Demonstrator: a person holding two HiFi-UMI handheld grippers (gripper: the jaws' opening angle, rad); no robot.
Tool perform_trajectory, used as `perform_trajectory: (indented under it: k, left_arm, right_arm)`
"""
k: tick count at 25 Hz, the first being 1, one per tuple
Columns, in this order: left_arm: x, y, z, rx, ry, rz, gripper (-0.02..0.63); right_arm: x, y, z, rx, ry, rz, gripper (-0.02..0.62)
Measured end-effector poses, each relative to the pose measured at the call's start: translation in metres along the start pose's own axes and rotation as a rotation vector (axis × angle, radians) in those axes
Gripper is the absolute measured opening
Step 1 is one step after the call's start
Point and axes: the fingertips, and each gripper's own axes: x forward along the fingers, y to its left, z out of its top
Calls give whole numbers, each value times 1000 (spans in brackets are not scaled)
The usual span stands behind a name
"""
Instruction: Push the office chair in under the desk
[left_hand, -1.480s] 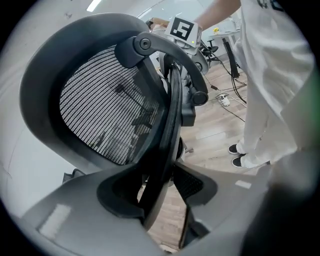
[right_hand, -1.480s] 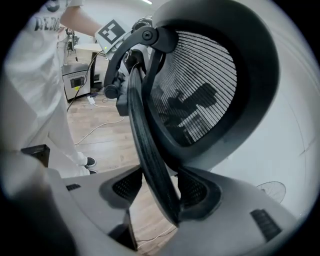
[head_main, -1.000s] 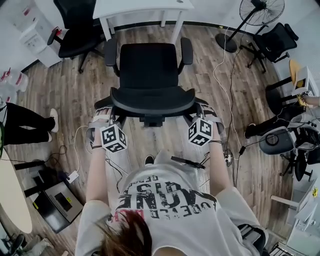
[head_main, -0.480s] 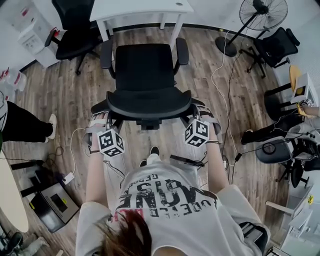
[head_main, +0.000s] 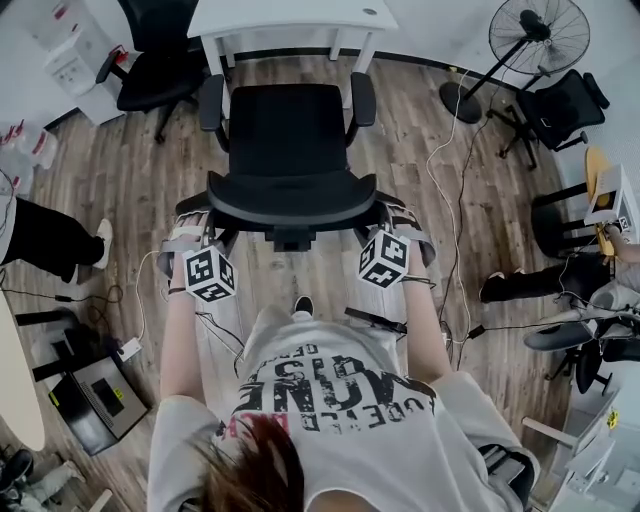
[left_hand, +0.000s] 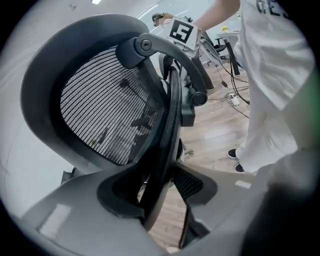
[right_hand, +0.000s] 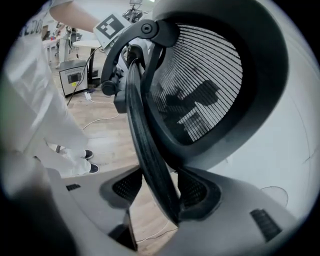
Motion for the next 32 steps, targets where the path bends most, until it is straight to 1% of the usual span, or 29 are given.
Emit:
perform_trajectory:
  k: [3, 10, 14, 22, 32]
  left_arm:
    - [2, 5, -9, 4, -4, -12, 204]
    - [-2, 13, -31, 24, -22, -21, 204]
    - [-1, 19, -36, 43, -42, -28, 202]
    - [0, 30, -56, 82, -76, -43, 202]
    - [3, 38, -59, 109, -93, -45, 202]
  right_arm:
    - [3, 1, 8, 15, 7, 12, 210]
    - [5, 9, 31, 26, 18, -16, 210]
    - [6, 8, 36, 52, 46, -19, 210]
    - [10, 15, 57, 93, 64, -31, 212]
    - [13, 12, 61, 124, 85, -26, 212]
